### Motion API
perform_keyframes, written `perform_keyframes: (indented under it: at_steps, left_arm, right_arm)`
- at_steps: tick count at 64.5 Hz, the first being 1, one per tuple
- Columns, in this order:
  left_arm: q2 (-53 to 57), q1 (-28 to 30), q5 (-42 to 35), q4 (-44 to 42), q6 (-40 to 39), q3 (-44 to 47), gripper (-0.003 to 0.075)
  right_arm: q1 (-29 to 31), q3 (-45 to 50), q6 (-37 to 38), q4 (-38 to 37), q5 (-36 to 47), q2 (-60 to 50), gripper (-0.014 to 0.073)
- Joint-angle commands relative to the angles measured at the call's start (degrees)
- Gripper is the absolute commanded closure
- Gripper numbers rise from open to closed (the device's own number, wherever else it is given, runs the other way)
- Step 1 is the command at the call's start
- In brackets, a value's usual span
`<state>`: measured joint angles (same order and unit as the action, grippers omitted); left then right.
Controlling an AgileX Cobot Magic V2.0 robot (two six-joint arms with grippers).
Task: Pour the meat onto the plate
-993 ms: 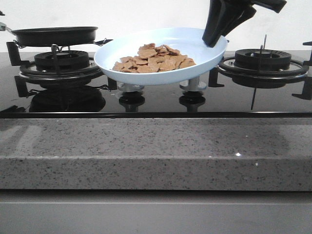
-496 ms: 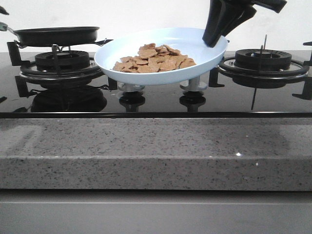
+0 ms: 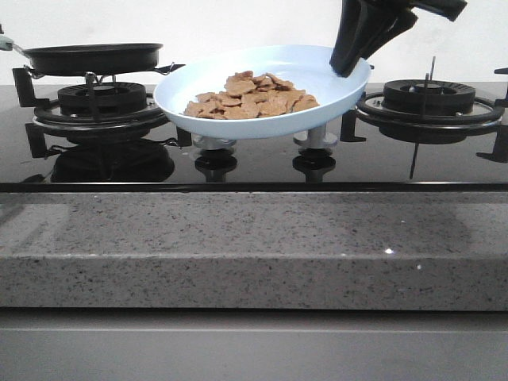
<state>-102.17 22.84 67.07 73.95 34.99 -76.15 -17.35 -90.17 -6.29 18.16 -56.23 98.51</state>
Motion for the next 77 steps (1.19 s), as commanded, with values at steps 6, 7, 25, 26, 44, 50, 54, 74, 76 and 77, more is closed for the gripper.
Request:
perform_keyframes:
  at_steps: [6,7,25,26,44,50,54,74,76,77]
  left_arm:
    - [7.15,-0.73,0.96,2.61,-0.42,0.76,0.0652]
    - [7.71,-0.74,0.84,2.61,-0.16,1.02,0.0653]
    - [23.56,-7.09,-10.24,-5.40,5.94,10.22,0.0690]
    - [24.66,-7.79,-11.60,-6.67,5.94,10.71,0.0700]
    - [45.76,-21.00,-32.53,-23.91,3.58,20.13,0.0741]
    - [51.47,-22.72,-37.31,-27.77,3.52,23.77,0.0741]
    - [54.91,-23.51,-40.81,-31.64,3.52,26.89,0.0741]
    - [68.49,-23.62,-50.80,-37.81,3.52,38.37,0.0741]
    - [69.02,-23.62,-50.90,-37.81,3.52,39.03,0.0741]
    - [69.20,-23.62,-50.90,-37.81,3.52,39.20,0.0741]
  right_arm:
    - [0.10,-1.51,-0.20,1.40,2.28,-3.33,0.0653]
    - [0.10,-1.51,-0.20,1.40,2.28,-3.33,0.0653]
    - [0.10,-1.51,-0.20,1.40,2.28,-3.33,0.0653]
    - [0.10,-1.51,-0.20,1.40,2.28,-3.33,0.0653]
    - [0.10,-1.51,-0.20,1.40,2.28,-3.33,0.0653]
    - [0.10,-1.51,-0.20,1.40,2.28,-3.33,0.0653]
    - [0.10,-1.51,-0.20,1.40,2.28,-3.33,0.0653]
    - [0.10,-1.51,-0.20,1.45,3.08,-3.33,0.0653]
    - [0.10,-1.51,-0.20,1.45,3.17,-3.33,0.0653]
    - [0.10,-1.51,-0.20,1.45,3.17,-3.33,0.0653]
